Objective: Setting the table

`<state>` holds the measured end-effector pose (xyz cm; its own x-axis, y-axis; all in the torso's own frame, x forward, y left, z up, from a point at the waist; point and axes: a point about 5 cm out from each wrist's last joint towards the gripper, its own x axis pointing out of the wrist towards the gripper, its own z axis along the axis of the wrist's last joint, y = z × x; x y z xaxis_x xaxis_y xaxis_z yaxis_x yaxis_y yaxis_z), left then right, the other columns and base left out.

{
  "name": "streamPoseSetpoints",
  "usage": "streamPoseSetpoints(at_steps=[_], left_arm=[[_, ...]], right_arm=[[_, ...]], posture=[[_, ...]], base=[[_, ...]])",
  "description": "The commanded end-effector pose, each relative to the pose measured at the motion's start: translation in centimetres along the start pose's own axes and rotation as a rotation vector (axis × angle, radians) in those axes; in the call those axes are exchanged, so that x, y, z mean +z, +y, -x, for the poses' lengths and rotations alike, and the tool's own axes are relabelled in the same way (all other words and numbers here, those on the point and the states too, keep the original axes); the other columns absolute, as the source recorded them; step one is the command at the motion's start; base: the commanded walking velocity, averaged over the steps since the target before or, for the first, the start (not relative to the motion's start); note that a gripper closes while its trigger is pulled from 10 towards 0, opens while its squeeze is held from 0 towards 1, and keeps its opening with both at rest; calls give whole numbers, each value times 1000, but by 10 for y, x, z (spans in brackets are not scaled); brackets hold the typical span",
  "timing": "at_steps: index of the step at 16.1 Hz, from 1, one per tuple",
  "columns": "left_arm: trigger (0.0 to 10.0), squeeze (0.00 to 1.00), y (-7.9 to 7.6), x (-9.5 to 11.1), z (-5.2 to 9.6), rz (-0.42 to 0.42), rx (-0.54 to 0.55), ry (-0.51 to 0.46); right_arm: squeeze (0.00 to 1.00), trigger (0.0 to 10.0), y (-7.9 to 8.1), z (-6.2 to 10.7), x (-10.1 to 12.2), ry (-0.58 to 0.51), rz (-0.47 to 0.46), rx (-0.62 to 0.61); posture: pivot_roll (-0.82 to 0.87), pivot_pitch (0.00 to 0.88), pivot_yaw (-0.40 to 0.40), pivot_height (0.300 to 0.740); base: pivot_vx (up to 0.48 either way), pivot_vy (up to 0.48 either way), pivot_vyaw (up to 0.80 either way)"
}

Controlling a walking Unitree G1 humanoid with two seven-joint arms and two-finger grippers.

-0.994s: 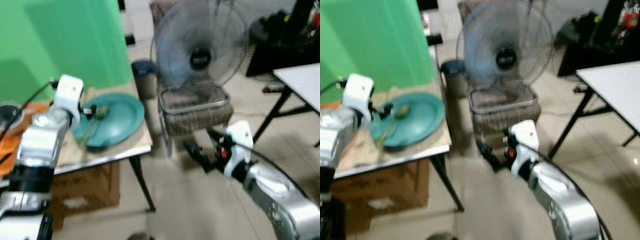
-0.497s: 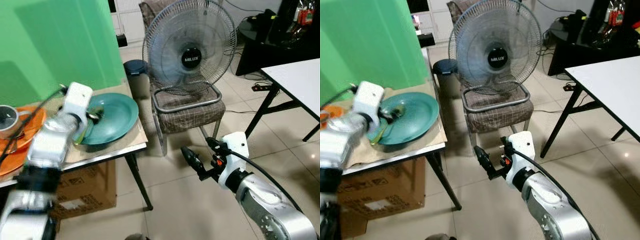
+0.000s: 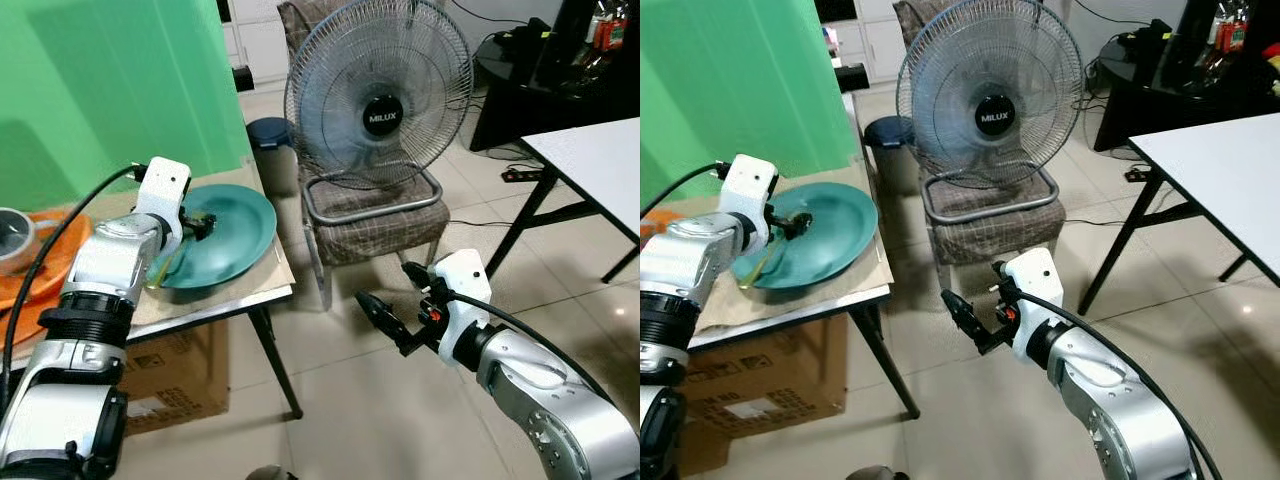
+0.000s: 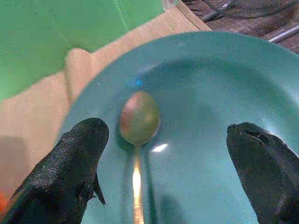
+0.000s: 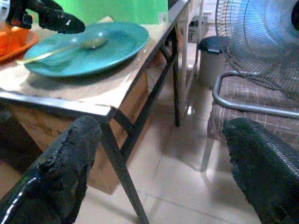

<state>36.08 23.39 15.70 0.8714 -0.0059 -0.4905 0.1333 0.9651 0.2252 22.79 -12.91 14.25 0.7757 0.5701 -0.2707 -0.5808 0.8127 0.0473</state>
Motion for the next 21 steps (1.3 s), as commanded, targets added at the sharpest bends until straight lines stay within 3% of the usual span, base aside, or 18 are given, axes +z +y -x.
streamPoseSetpoints(at_steps=[1,5,16,21], left_arm=[[10000,0,4,5,0,23,0,-2],[10000,0,6,-6,-4,12,-15,45],[10000,0,2,4,-10,14,-35,37],[10000,0,7,4,-10,19,-22,42]], right_arm=[[0,10000,4,-1,3,-3,0,32],[0,10000,7,1,3,6,6,38],[0,10000,5,6,4,28,12,30],[0,10000,8,9,4,37,9,33]], posture=[[-5,0,62,740],[-15,0,83,740],[-15,0,88,740],[-16,0,92,740]], base=[[0,0,0],[0,0,0],[0,0,0],[0,0,0]])
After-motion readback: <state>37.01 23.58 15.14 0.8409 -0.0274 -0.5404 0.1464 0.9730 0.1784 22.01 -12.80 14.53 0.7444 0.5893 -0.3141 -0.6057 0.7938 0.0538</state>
